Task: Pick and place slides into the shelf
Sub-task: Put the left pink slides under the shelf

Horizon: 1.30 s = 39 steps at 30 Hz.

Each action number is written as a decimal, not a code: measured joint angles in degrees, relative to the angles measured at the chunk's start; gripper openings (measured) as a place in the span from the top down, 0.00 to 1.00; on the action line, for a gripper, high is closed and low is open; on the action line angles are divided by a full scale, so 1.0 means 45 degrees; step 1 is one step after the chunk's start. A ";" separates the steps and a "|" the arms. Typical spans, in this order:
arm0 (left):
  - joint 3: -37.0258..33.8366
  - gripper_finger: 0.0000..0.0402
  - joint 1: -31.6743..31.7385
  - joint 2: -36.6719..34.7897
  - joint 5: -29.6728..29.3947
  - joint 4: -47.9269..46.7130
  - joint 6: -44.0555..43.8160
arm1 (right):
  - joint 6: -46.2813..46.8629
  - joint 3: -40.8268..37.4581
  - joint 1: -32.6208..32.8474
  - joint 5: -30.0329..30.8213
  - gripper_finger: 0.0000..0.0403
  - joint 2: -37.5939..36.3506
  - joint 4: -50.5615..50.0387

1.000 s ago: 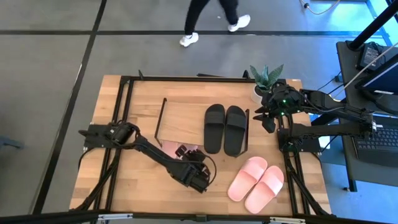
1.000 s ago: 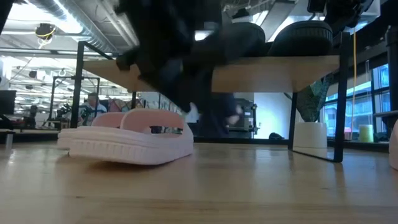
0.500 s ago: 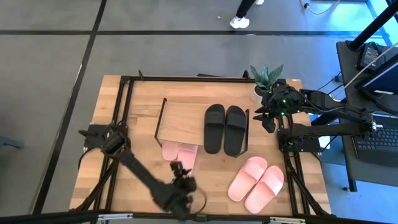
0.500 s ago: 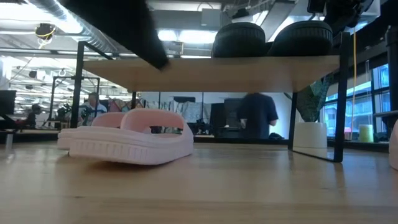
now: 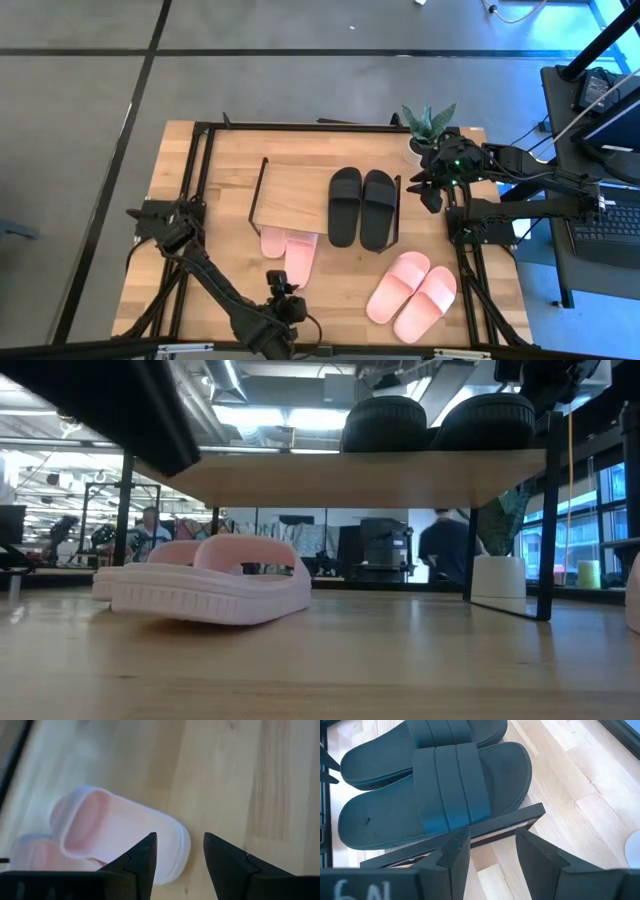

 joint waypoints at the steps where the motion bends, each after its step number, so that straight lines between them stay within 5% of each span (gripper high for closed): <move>1: 0.0000 0.62 -0.0016 0.0000 0.0231 -0.0071 0.0008 | 0.0000 0.0003 0.0001 -0.0002 0.60 -0.0002 0.0000; 18: -0.0038 0.62 -0.0387 0.0000 0.0250 -0.1259 -0.0011 | 0.0257 -0.0001 -0.0001 0.0005 0.60 0.0000 -0.0005; 39: -0.1955 0.62 0.0188 0.0010 0.0813 0.1497 0.1019 | 0.0189 0.0004 -0.0004 0.0573 0.60 0.0000 -0.0010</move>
